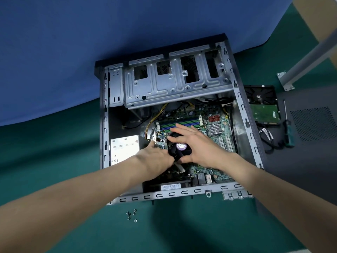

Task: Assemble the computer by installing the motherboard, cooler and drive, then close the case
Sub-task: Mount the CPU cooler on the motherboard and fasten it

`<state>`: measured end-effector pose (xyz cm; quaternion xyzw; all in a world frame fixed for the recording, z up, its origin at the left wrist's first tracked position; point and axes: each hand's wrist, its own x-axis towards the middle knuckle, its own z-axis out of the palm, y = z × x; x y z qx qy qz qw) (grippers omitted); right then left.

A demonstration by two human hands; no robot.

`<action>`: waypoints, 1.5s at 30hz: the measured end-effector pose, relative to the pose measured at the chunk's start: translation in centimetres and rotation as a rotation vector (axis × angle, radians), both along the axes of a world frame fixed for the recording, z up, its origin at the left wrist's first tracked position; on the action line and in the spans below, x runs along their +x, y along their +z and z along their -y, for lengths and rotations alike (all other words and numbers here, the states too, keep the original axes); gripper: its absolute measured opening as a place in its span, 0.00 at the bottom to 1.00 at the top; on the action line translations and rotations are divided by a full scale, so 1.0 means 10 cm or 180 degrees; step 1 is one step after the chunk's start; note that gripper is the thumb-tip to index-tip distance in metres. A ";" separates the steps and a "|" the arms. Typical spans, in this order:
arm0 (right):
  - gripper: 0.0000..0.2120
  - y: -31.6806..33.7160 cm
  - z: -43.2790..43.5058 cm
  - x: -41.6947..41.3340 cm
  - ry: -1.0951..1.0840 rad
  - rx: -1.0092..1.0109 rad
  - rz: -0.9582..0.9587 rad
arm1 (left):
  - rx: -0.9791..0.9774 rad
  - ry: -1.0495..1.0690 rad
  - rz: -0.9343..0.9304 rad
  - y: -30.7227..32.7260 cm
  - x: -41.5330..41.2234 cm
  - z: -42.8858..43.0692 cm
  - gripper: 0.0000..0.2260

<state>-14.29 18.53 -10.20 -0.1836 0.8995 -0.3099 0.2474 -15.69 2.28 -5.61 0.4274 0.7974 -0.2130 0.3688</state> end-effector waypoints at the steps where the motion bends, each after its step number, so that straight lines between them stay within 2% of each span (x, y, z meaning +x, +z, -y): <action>1: 0.37 0.00 0.00 0.00 0.0009 0.0009 0.0004 | 0.0061 0.0151 0.0047 0.01 -0.02 0.01 0.12; 5: 0.38 0.00 0.00 -0.01 -0.0013 -0.0006 0.0042 | 0.0224 0.0573 0.0232 0.02 -0.07 0.03 0.09; 20: 0.37 0.03 0.00 -0.01 0.0070 -0.0021 0.0049 | 0.0463 0.0614 -0.0053 -0.02 0.05 -0.04 0.08; 22: 0.31 0.09 -0.03 0.04 -0.0036 -0.0096 -0.0220 | 0.0464 0.0606 -0.0050 -0.03 0.07 -0.07 0.09; 24: 0.17 0.16 -0.05 0.11 -0.0244 -0.0101 -0.0855 | 0.0466 0.0647 -0.0010 -0.04 0.09 -0.07 0.10; 25: 0.10 0.21 -0.07 0.14 -0.0275 -0.0059 -0.0936 | 0.0471 0.0670 0.0007 -0.04 0.09 -0.07 0.10; 26: 0.07 0.27 -0.09 0.16 -0.0204 -0.0018 -0.0784 | 0.0479 0.0688 0.0013 -0.04 0.09 -0.07 0.10; 30: 0.13 0.38 -0.05 0.17 0.0526 0.0470 0.0625 | 0.0480 0.0864 0.0038 -0.03 0.11 -0.08 0.11; 32: 0.10 0.36 0.02 0.16 0.0797 0.0609 0.1028 | 0.0438 0.0980 0.0086 -0.02 0.13 -0.09 0.12; 34: 0.09 0.33 0.10 0.14 0.0931 0.0691 0.1353 | 0.0413 0.1087 0.0120 -0.02 0.14 -0.10 0.12; 37: 0.13 0.29 0.16 0.13 0.0920 0.0723 0.1771 | 0.0464 0.1255 0.0155 -0.01 0.14 -0.08 0.12; 39: 0.11 0.26 0.16 0.13 0.0876 0.0768 0.1976 | 0.0470 0.1311 0.0178 -0.01 0.15 -0.08 0.12; 45: 0.14 0.16 0.17 0.14 0.0599 0.0750 0.2455 | 0.0399 0.1042 0.0162 0.02 0.13 -0.09 0.12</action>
